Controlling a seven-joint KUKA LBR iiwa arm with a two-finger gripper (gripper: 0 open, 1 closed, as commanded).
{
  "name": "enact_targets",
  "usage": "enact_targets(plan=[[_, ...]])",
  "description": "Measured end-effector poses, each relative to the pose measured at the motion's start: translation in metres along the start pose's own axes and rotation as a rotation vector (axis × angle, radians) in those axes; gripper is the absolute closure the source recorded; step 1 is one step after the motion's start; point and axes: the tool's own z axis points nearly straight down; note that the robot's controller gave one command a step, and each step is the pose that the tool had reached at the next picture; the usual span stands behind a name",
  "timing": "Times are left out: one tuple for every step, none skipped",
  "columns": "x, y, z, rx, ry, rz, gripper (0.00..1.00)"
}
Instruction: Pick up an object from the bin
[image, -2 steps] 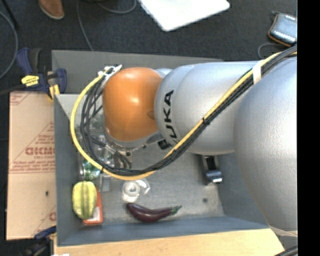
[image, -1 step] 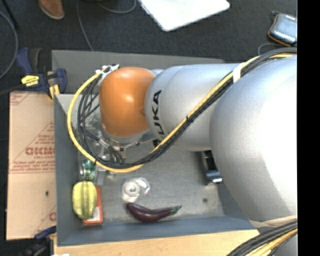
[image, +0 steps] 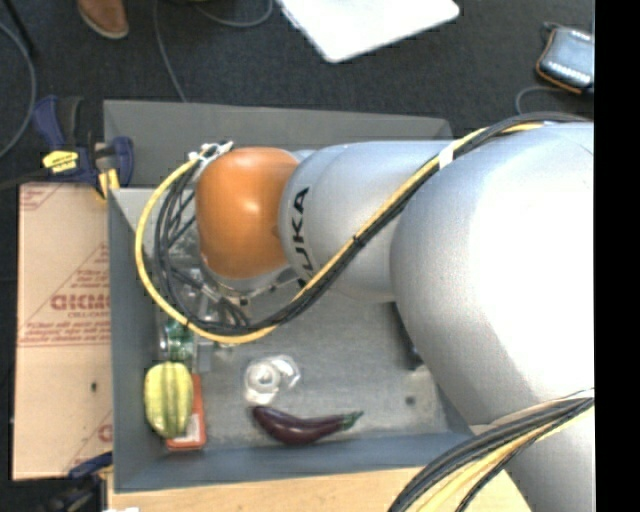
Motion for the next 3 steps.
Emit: enact_targets(plan=[[-0.003,0.004,0.022,0.000,0.000,-0.212,0.00],[-0.002,0.004,0.028,0.000,0.001,0.003,0.00],[-0.018,-0.009,0.027,-0.001,-0.004,0.178,0.00]])
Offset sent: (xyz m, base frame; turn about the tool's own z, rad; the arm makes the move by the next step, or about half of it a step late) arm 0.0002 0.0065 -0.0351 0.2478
